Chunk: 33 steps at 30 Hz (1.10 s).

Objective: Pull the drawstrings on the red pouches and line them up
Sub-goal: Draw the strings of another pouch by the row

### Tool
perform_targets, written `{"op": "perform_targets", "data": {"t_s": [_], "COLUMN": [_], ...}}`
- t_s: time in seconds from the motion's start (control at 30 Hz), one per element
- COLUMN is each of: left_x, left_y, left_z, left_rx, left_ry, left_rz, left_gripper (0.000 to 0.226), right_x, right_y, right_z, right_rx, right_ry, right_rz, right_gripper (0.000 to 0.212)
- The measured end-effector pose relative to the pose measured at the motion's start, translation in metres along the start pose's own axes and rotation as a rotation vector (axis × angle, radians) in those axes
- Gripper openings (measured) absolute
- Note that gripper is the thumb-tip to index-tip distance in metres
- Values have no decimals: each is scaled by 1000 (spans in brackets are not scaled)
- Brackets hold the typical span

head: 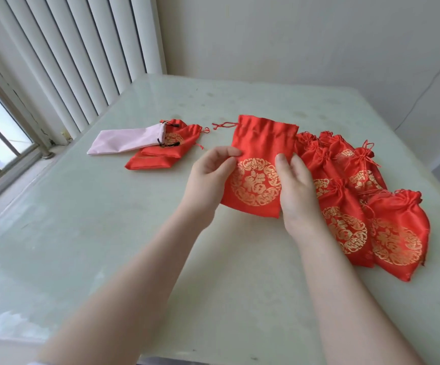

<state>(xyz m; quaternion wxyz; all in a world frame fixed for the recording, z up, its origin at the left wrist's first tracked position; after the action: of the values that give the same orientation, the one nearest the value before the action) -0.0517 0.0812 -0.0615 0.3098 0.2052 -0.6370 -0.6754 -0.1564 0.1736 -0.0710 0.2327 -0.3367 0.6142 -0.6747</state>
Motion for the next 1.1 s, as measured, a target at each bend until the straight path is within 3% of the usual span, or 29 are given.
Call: {"op": "perform_targets", "data": {"t_s": [0.07,0.17,0.27,0.4,0.5,0.6,0.7,0.83,0.93,1.0,1.1], "left_x": [3,7,7,6,5,2,0,-1,0,2,2], "left_y": [-9,-14,-13,-17,-16,-15,-17,-18,-9,-1,4], "left_z": [6,7,5,-10,-14,-9,-4,-8,-19,-26,-26], "left_rx": [-106,-136,-86,1,-48,-25,-5,-56,144,244,152], "left_ry": [5,19,-5,32,-6,-52,-101,-31,137,217,261], "left_rz": [-112,-244,-195,-114,-113,-133,-158,-171,-43,66,73], "left_gripper": [18,48,30,34,34,42,44,41,40,46,40], "right_x": [-1,1,2,2,2,1,1,1,0,0,2], "right_y": [-3,0,6,3,3,-3,-2,-2,-5,-7,-10], "right_z": [-2,-4,-5,-9,-9,-8,-9,-15,-22,-21,-12], "right_rx": [-17,-32,-54,-56,-149,-175,-158,-25,38,273,594], "right_ry": [26,0,-112,-169,-137,-43,-30,38,100,99,29], "right_rz": [-39,4,122,141,91,-1,22,76,82,91,42], "right_gripper": [19,17,16,24,18,24,30,32,26,26,26]}}
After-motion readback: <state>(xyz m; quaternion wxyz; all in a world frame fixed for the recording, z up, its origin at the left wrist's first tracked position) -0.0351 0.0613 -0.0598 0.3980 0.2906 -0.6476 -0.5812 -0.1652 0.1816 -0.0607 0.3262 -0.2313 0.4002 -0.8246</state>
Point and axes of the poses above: each hand's wrist, its own x-axis towards the middle knuckle, its own z-axis out of the palm, y = z × x, the point moved 4 cm from there along x, towards the middle knuckle, and after that the axes turned 9 degrees about -y, right-handed, at the moved point
